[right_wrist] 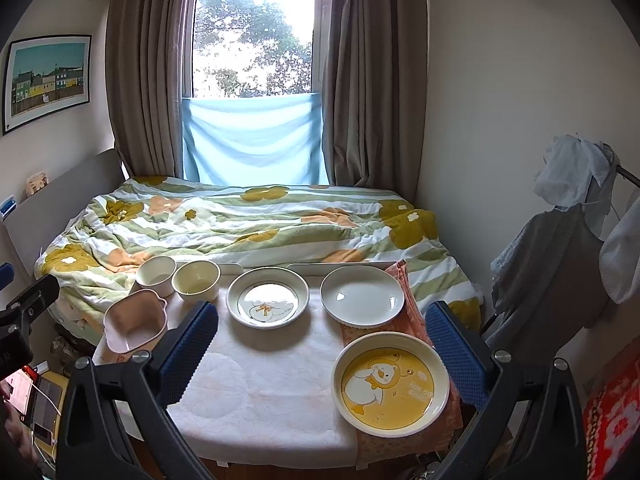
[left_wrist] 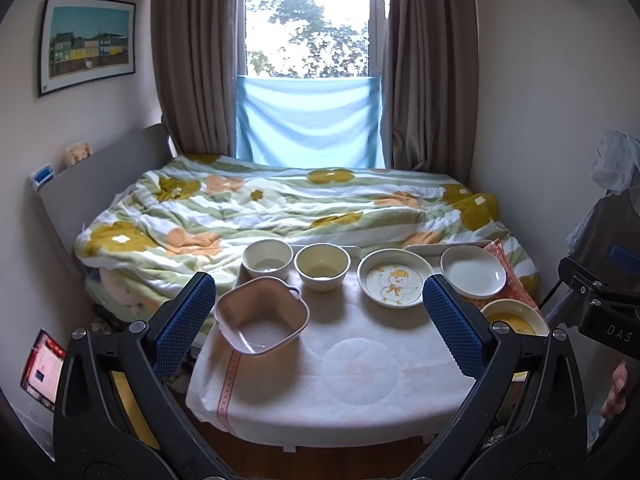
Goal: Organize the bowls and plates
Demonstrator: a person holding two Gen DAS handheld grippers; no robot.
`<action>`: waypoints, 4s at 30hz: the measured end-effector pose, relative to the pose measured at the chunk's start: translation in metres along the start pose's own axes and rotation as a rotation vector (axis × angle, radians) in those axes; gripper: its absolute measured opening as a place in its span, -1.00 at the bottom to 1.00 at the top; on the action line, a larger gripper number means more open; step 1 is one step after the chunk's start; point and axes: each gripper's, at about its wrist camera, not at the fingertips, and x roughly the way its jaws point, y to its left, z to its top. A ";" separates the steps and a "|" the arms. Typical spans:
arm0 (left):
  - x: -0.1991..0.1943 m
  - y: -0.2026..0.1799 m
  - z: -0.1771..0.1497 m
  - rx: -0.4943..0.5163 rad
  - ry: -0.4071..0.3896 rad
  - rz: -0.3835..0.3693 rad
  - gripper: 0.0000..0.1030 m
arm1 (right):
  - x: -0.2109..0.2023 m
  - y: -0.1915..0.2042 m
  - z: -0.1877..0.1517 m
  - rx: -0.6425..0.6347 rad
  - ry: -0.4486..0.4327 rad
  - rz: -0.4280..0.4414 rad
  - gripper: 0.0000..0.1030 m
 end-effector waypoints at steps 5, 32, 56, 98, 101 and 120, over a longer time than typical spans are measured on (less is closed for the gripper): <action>0.000 0.001 0.001 0.007 -0.002 0.006 0.99 | 0.000 -0.001 -0.001 0.000 0.000 0.001 1.00; -0.003 0.000 -0.002 0.015 -0.013 0.005 0.99 | 0.003 -0.001 -0.001 0.003 -0.004 0.006 1.00; -0.001 0.006 -0.002 0.012 -0.015 0.000 0.99 | 0.004 0.002 0.001 0.001 -0.006 0.006 1.00; 0.289 -0.279 -0.139 0.345 0.738 -0.533 0.26 | 0.199 -0.224 -0.188 0.534 0.502 0.157 -0.40; 0.297 -0.283 -0.146 0.353 0.763 -0.526 -0.03 | 0.212 -0.231 -0.190 0.527 0.510 0.173 -0.48; 0.298 -0.306 -0.153 0.391 0.737 -0.477 -0.62 | 0.232 -0.235 -0.180 0.386 0.546 0.193 -0.77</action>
